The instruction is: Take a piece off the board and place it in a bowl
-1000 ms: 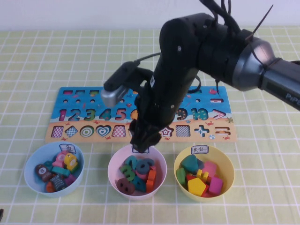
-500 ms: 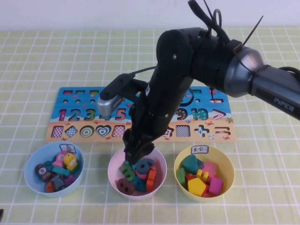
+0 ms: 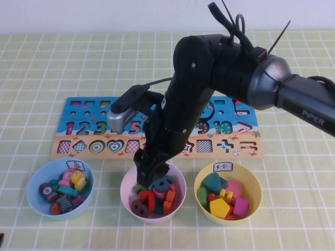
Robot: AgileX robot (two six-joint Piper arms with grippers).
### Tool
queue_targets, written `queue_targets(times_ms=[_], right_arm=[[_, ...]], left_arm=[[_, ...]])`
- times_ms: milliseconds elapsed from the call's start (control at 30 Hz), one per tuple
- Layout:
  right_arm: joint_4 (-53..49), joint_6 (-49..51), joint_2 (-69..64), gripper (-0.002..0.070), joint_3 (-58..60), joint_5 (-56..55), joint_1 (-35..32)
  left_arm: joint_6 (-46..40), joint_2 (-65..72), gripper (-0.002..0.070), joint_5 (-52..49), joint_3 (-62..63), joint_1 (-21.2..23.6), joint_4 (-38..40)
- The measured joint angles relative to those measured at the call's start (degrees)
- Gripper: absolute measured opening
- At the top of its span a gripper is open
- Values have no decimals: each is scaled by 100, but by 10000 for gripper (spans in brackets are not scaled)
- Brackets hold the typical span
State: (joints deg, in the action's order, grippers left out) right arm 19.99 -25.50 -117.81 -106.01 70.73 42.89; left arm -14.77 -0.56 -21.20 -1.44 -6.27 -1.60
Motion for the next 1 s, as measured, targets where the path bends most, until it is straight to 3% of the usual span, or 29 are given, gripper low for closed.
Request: queue_targets(times_ms=[133, 233, 367, 433, 733, 833, 1000], right_arm=[[0, 0, 0, 461, 0, 0, 0], [0, 22, 0, 378, 0, 0, 0], [0, 112, 26, 93, 0, 0, 0], [0, 143, 132, 34, 2, 0, 0], [22, 346, 1429, -13, 136, -23, 0], [22, 429, 2062, -15, 808, -454, 0], [22, 550, 3484, -15, 2622, -2059, 0]], left_arm=[[0, 0, -5, 0, 0, 0, 0], [0, 0, -5, 0, 0, 0, 0], [0, 0, -5, 0, 0, 0, 0], [0, 0, -5, 0, 0, 0, 0], [0, 0, -5, 0, 0, 0, 0], [0, 0, -5, 0, 0, 0, 0], [0, 0, -5, 0, 0, 0, 0]])
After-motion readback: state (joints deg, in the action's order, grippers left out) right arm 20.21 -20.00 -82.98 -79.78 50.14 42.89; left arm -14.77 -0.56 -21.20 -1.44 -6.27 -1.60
